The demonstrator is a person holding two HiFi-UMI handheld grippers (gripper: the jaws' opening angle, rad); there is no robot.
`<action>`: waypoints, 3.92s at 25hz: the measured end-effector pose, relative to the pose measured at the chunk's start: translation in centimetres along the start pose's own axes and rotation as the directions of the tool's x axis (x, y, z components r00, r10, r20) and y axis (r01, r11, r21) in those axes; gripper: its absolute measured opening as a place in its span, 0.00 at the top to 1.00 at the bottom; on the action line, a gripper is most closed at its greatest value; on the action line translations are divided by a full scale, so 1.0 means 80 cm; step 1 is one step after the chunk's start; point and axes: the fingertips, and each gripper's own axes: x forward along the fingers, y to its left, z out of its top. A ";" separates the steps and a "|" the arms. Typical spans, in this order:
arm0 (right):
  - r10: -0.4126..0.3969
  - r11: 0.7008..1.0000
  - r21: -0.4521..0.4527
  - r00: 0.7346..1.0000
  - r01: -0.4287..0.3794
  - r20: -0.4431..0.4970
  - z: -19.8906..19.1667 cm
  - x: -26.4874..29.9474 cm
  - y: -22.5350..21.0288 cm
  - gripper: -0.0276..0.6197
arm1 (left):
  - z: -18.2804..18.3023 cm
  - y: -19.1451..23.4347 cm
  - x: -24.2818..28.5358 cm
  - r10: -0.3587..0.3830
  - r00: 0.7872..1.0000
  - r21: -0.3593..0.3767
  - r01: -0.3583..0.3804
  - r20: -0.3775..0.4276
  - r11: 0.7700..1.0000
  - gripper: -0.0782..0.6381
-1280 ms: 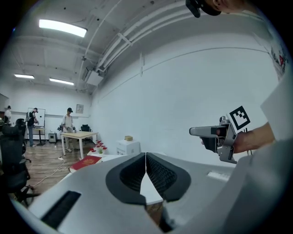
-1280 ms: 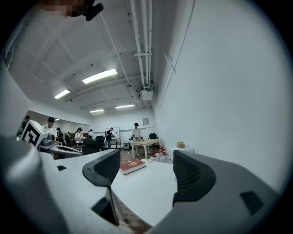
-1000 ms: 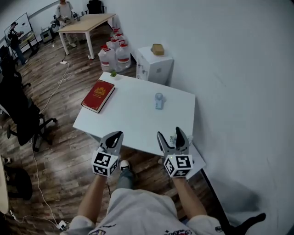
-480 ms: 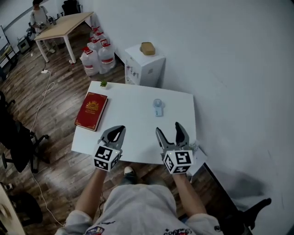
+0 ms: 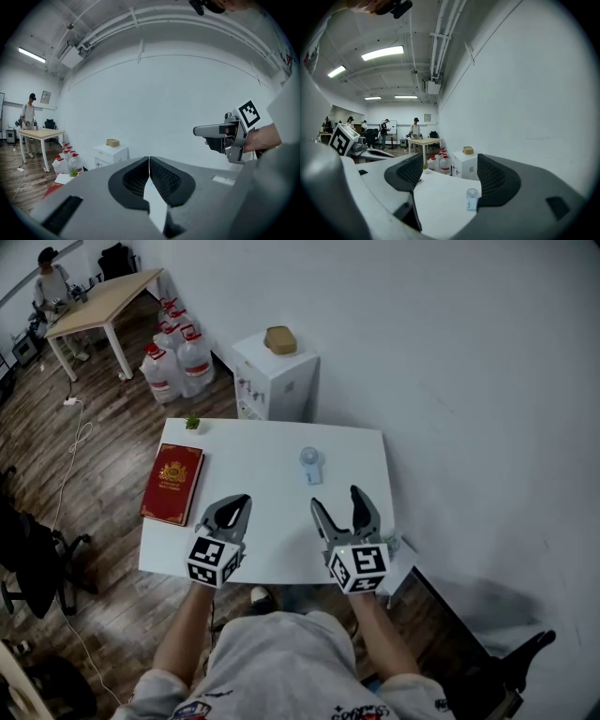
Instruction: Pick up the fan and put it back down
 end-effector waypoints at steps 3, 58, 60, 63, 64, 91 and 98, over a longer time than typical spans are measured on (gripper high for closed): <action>-0.016 1.000 -0.004 1.000 0.016 0.000 -0.001 0.019 -0.017 0.42 | 0.008 0.009 0.023 -0.006 1.000 0.000 0.006 0.001 1.000 0.88; -0.078 0.978 0.085 0.710 0.191 -0.700 -0.416 0.350 -0.148 0.49 | -0.164 0.189 0.071 0.262 0.907 -0.152 -0.325 -0.330 0.933 0.88; -0.072 0.980 0.081 0.698 0.184 -0.712 -0.422 0.351 -0.146 0.57 | -0.167 0.189 0.065 0.266 0.903 -0.153 -0.332 -0.339 0.931 0.88; -0.074 0.981 0.074 0.696 0.181 -0.715 -0.426 0.351 -0.146 0.62 | -0.171 0.187 0.058 0.270 0.899 -0.156 -0.339 -0.345 0.928 0.88; -0.074 0.980 0.077 0.698 0.182 -0.712 -0.426 0.352 -0.147 0.62 | -0.172 0.187 0.056 0.272 0.899 -0.157 -0.340 -0.344 0.927 0.88; 0.011 0.989 0.132 0.843 0.072 -0.537 -0.285 0.289 -0.112 0.62 | -0.101 0.166 0.057 0.220 0.948 -0.098 -0.248 -0.230 0.964 0.88; 0.029 0.987 0.157 0.913 0.039 -0.407 -0.195 0.254 -0.101 0.62 | -0.066 0.152 0.063 0.191 0.967 -0.066 -0.204 -0.167 0.977 0.88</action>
